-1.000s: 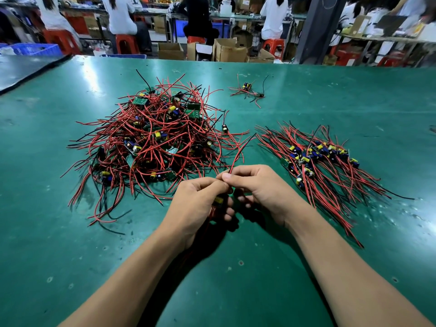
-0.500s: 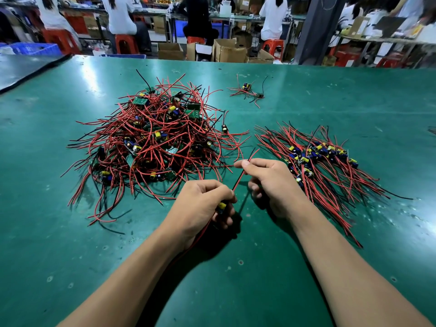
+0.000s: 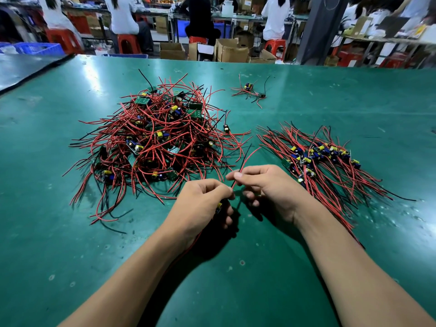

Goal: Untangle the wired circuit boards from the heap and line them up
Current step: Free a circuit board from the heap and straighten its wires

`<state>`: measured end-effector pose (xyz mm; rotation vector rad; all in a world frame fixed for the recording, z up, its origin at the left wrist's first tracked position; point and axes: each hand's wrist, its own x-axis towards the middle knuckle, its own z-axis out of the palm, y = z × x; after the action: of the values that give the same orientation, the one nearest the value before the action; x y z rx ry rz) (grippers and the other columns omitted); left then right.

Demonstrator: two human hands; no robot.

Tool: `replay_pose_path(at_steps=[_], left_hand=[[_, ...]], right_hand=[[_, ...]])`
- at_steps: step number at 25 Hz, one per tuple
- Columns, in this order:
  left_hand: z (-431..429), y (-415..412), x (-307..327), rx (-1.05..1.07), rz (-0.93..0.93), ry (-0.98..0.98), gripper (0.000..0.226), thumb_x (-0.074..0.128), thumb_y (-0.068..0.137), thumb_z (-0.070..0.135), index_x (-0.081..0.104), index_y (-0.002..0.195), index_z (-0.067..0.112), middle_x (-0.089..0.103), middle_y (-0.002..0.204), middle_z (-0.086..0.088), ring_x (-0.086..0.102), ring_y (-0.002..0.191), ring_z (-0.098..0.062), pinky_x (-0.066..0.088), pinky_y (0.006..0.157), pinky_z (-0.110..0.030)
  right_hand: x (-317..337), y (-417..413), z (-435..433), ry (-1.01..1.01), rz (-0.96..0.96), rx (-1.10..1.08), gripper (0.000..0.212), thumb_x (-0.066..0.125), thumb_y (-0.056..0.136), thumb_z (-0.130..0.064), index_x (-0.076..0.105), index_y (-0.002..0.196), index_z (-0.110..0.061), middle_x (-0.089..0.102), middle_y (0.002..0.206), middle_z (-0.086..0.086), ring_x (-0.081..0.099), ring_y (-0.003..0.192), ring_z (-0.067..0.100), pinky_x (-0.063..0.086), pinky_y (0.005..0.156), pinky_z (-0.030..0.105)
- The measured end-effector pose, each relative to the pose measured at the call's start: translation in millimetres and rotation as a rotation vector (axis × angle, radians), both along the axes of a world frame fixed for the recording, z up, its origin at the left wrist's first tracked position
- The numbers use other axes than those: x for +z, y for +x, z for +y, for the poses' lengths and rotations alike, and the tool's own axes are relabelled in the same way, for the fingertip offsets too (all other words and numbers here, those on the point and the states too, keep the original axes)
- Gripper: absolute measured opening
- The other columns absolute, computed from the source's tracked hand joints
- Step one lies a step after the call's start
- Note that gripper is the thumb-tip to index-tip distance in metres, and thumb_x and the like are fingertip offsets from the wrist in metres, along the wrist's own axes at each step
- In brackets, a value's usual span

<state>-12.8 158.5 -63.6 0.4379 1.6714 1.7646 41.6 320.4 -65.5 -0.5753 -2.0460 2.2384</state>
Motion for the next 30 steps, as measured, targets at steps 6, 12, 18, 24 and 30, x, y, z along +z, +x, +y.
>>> replay_pose_path(at_steps=[6, 12, 18, 24, 30], left_hand=[[-2, 1, 1, -0.059, 0.064, -0.030, 0.016, 0.061, 0.090, 0.010, 0.065, 0.076, 0.003, 0.058, 0.054, -0.009, 0.053, 0.042, -0.021, 0.042, 0.041, -0.021], [-3, 1, 2, -0.085, 0.086, -0.031, 0.016, 0.059, 0.090, 0.008, 0.064, 0.076, 0.001, 0.057, 0.054, -0.010, 0.052, 0.042, -0.022, 0.042, 0.042, -0.021], [-4, 0, 1, -0.110, 0.045, -0.019, 0.017, 0.060, 0.090, 0.009, 0.064, 0.075, 0.003, 0.057, 0.055, -0.011, 0.053, 0.043, -0.022, 0.044, 0.042, -0.022], [2, -2, 0, -0.033, -0.104, 0.107, 0.034, 0.053, 0.100, 0.028, 0.064, 0.091, -0.003, 0.063, 0.066, -0.018, 0.060, 0.053, -0.026, 0.053, 0.049, -0.027], [4, -6, -1, -0.008, -0.173, 0.122, 0.057, 0.037, 0.101, 0.048, 0.061, 0.104, -0.004, 0.069, 0.072, -0.019, 0.067, 0.063, -0.029, 0.059, 0.059, -0.035]], right_hand=[[-7, -7, 10, -0.030, 0.068, -0.296, 0.016, 0.066, 0.094, -0.011, 0.077, 0.083, -0.012, 0.043, 0.057, 0.001, 0.036, 0.042, 0.007, 0.029, 0.038, 0.017], [-14, -11, 15, 0.059, 0.169, -0.448, 0.011, 0.068, 0.093, -0.012, 0.076, 0.085, -0.015, 0.048, 0.053, -0.005, 0.040, 0.042, 0.007, 0.031, 0.038, 0.017], [-13, -10, 15, 0.046, 0.179, -0.482, 0.013, 0.067, 0.095, -0.018, 0.073, 0.086, -0.011, 0.049, 0.060, -0.002, 0.040, 0.041, 0.008, 0.031, 0.038, 0.018], [-3, -7, 19, -0.096, 0.133, -0.476, 0.032, 0.067, 0.094, -0.039, 0.070, 0.101, -0.008, 0.060, 0.083, 0.001, 0.047, 0.045, 0.007, 0.038, 0.039, 0.019], [-3, -3, 7, -0.003, 0.049, -0.382, 0.037, 0.071, 0.091, -0.038, 0.069, 0.098, -0.001, 0.059, 0.074, 0.002, 0.046, 0.048, 0.011, 0.033, 0.040, 0.021]])
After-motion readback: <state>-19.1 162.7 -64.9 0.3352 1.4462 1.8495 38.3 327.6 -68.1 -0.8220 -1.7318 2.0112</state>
